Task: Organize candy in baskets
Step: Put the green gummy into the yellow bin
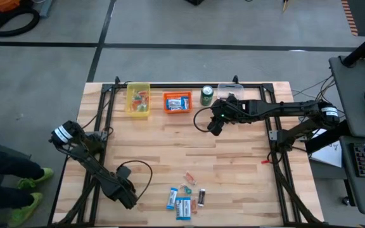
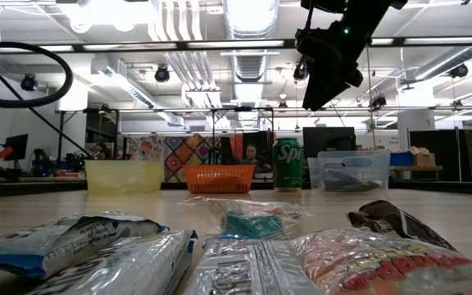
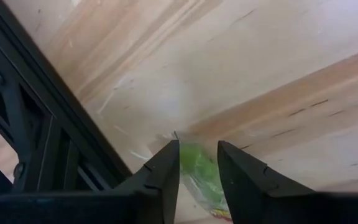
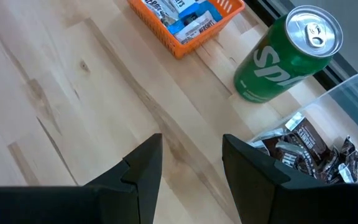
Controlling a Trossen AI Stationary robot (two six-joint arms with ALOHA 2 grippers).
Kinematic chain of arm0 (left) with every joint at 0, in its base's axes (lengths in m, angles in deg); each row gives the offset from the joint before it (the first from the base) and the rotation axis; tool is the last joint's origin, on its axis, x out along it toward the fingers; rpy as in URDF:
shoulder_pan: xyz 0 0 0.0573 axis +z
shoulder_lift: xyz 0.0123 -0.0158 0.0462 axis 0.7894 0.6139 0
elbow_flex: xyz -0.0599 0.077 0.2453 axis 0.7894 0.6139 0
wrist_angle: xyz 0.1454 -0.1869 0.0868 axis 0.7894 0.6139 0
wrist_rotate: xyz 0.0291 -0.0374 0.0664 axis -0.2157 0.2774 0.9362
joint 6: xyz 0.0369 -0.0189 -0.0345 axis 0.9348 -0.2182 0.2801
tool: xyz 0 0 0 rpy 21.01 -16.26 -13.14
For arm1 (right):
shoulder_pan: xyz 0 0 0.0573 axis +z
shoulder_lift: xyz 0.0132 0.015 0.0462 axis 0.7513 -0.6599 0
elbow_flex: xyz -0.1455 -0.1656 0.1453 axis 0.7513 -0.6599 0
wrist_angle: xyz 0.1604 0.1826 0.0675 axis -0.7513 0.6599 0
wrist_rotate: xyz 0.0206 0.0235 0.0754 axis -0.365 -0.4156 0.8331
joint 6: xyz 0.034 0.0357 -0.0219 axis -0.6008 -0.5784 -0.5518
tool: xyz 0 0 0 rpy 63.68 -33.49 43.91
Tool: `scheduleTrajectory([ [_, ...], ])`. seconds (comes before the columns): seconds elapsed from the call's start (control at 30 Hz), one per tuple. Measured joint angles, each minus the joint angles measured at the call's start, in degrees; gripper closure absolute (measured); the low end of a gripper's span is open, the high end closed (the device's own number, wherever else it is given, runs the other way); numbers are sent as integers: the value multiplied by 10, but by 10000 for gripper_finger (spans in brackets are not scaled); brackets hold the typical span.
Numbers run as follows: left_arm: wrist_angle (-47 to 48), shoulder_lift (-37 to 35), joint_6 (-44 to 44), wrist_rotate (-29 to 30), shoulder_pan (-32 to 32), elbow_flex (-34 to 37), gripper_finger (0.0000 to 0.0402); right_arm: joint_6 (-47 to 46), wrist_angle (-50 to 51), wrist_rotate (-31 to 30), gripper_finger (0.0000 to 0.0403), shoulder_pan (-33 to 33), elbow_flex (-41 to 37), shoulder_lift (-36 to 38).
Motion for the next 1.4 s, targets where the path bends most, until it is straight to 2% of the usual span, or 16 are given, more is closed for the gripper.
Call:
scheduleTrajectory([
  [0.4,-5,2,0,0,-4,0,393,0,0,0,248,7,0,0],
  [0.57,-8,-1,22,19,-4,-12,397,0,0,0,248,10,0,0],
  [0.67,-8,-3,58,74,0,-38,400,3,0,2,248,16,0,0],
  [0.83,0,-20,145,214,25,-88,401,5,10,16,248,30,8,10],
  [1.07,6,-57,339,371,99,-106,401,3,6,77,248,77,22,16],
  [1.23,7,-104,489,424,176,-97,401,-13,5,105,248,128,19,16],
  [1.4,1,-170,628,457,277,-71,402,-46,3,105,248,186,1,16],
])
